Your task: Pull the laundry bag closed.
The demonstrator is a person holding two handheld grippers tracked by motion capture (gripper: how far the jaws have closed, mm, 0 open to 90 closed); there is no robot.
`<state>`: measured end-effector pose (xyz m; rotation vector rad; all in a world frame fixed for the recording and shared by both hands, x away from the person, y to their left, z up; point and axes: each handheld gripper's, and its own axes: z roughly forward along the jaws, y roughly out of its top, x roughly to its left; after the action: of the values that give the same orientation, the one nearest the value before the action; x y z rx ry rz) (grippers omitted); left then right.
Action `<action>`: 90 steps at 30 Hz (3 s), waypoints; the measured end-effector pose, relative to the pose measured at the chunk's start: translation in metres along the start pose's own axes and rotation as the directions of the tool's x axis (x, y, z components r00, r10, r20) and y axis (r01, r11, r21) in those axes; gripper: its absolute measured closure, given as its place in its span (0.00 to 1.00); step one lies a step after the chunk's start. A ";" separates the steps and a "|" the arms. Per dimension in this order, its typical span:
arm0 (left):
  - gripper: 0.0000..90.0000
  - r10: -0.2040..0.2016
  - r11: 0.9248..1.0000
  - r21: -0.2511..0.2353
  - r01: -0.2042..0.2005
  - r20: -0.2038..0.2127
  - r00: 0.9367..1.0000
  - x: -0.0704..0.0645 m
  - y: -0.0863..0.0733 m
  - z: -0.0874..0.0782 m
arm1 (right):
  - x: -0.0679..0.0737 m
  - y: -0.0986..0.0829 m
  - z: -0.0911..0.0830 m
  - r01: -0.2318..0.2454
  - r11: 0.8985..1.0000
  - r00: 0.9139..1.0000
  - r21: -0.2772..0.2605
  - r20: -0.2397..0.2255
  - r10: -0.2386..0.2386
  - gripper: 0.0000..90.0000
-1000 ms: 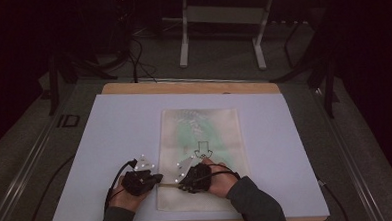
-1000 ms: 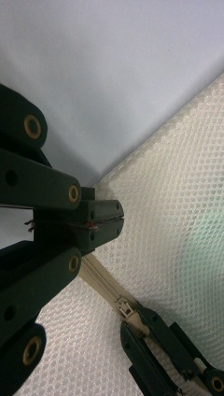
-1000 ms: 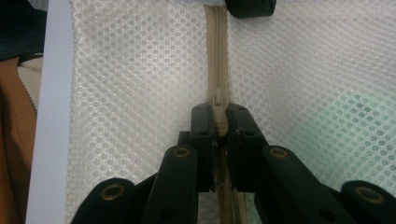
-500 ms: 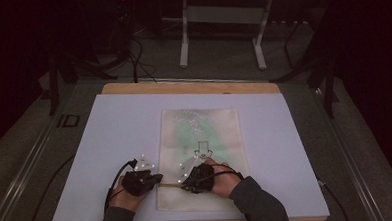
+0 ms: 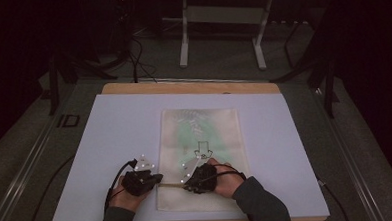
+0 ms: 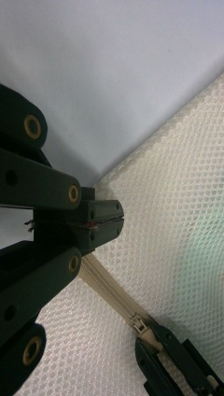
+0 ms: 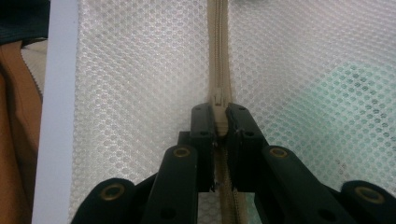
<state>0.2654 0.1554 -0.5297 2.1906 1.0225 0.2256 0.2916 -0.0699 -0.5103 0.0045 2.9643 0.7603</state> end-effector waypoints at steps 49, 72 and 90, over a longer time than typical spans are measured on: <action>1.00 0.005 1.000 0.007 -0.005 -0.002 1.000 0.000 0.001 0.000 | 0.000 -0.014 -0.014 0.002 0.999 1.000 0.037 -0.005 -0.002 0.92; 1.00 0.004 1.000 0.007 -0.003 -0.005 1.000 -0.001 0.001 0.000 | 0.000 -0.026 -0.021 -0.008 0.998 1.000 0.054 -0.005 0.008 0.92; 1.00 0.003 1.000 0.007 -0.003 -0.005 1.000 -0.001 0.001 0.000 | 0.000 -0.032 -0.025 -0.017 0.998 1.000 0.063 -0.009 0.017 0.92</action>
<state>0.2653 0.1544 -0.5292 2.1988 1.0246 0.2296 0.2902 -0.1103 -0.5037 0.0299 2.9998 0.6704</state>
